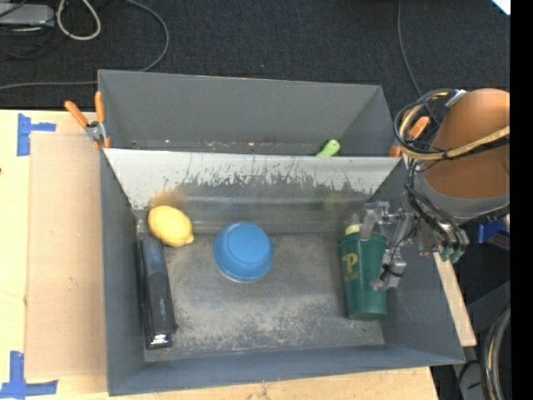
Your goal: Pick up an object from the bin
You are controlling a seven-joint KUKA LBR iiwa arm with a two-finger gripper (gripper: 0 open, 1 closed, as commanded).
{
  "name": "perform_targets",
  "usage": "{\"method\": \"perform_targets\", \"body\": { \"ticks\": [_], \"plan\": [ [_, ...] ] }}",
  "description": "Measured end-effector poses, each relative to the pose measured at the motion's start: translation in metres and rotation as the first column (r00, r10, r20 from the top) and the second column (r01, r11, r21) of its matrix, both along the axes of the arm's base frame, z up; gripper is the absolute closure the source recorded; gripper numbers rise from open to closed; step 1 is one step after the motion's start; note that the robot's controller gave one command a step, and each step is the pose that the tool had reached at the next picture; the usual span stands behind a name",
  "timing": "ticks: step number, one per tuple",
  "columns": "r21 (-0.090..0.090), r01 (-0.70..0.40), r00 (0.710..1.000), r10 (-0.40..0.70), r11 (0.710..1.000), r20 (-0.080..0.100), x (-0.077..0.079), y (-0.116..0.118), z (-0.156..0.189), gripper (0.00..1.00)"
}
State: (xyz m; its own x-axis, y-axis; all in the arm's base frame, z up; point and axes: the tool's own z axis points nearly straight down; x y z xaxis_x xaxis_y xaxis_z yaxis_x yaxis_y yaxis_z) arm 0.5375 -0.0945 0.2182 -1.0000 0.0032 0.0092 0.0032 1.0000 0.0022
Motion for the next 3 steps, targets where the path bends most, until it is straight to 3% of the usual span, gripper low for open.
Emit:
{"method": "perform_targets", "body": {
  "ticks": [1,2,3],
  "plan": [
    [-0.002,-0.005,1.0,0.005,1.0,0.008,0.002,0.001,0.004,0.0],
    [0.0,-0.232,0.973,0.232,0.973,0.008,-0.027,-0.033,-0.082,0.0],
    [-0.002,-0.642,0.767,0.642,0.767,0.01,-0.04,-0.058,-0.064,0.0]
  ]
}}
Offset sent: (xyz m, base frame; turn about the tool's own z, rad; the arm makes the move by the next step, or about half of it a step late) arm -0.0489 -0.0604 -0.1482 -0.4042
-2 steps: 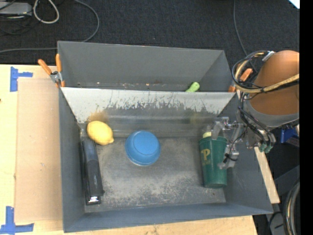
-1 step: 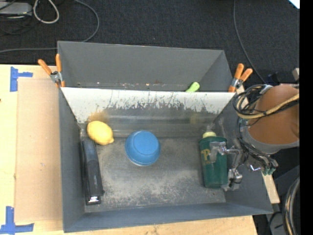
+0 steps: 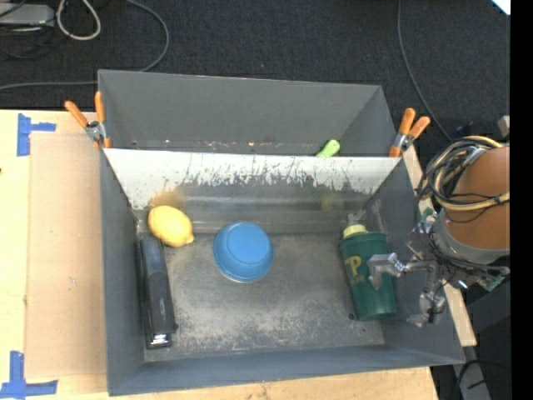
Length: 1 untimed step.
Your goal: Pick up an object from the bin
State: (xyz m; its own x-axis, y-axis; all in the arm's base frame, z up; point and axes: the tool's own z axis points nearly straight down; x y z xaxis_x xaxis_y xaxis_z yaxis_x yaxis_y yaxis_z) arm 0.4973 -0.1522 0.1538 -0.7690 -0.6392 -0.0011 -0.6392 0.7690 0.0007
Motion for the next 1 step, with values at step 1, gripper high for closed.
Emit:
{"method": "perform_targets", "body": {
  "ticks": [1],
  "plan": [
    [0.006,-0.291,0.957,0.291,0.957,-0.007,0.0316,0.0363,-0.0513,0.0]
  ]
}}
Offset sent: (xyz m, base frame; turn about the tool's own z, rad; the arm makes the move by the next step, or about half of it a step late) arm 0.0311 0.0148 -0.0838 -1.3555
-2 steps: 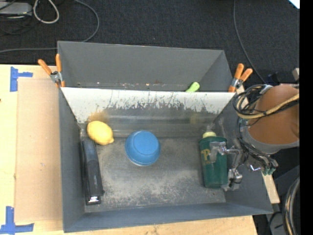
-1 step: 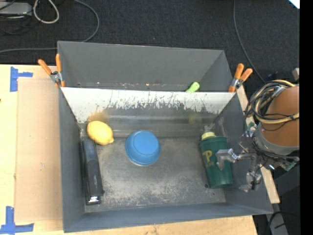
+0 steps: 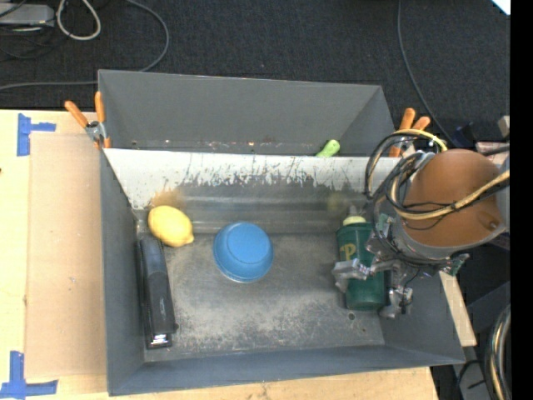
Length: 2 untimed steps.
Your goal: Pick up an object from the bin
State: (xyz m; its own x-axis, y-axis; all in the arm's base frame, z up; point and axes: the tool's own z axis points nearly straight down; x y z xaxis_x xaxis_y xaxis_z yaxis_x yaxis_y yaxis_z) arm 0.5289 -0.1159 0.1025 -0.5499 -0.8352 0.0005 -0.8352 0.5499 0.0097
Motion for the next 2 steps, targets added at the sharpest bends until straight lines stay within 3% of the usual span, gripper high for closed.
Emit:
{"method": "perform_targets", "body": {
  "ticks": [1,2],
  "plan": [
    [0.004,-0.565,0.825,0.565,0.825,0.01,0.0,-0.006,-0.018,0.0],
    [0.039,-0.347,0.938,0.347,0.937,0.014,0.043,-0.019,-0.03,1.0]
  ]
}}
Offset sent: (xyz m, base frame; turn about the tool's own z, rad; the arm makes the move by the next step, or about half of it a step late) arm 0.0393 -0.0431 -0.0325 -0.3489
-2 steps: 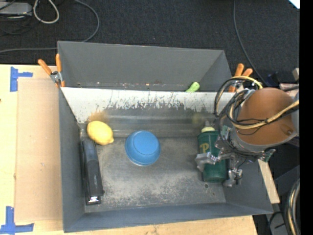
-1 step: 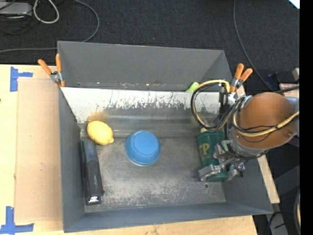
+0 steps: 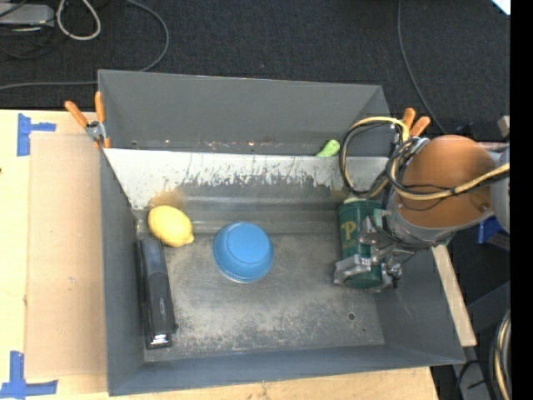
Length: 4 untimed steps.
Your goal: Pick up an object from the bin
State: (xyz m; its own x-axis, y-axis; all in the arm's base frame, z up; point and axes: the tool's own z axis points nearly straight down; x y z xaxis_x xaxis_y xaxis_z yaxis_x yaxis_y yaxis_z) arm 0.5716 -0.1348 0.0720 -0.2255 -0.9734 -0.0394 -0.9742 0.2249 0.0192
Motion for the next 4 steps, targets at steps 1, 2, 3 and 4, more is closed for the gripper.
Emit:
{"method": "perform_targets", "body": {
  "ticks": [1,2,3,4],
  "plan": [
    [0.0,-0.001,1.0,0.001,1.0,0.002,-0.001,0.0,0.0,1.0],
    [-0.022,-0.003,1.0,0.003,1.0,0.002,-0.02,0.001,0.012,1.0],
    [-0.021,0.001,1.0,-0.001,1.0,0.0,-0.02,0.001,0.022,1.0],
    [-0.018,0.002,1.0,-0.002,1.0,-0.002,-0.02,0.003,0.027,1.0]
  ]
}}
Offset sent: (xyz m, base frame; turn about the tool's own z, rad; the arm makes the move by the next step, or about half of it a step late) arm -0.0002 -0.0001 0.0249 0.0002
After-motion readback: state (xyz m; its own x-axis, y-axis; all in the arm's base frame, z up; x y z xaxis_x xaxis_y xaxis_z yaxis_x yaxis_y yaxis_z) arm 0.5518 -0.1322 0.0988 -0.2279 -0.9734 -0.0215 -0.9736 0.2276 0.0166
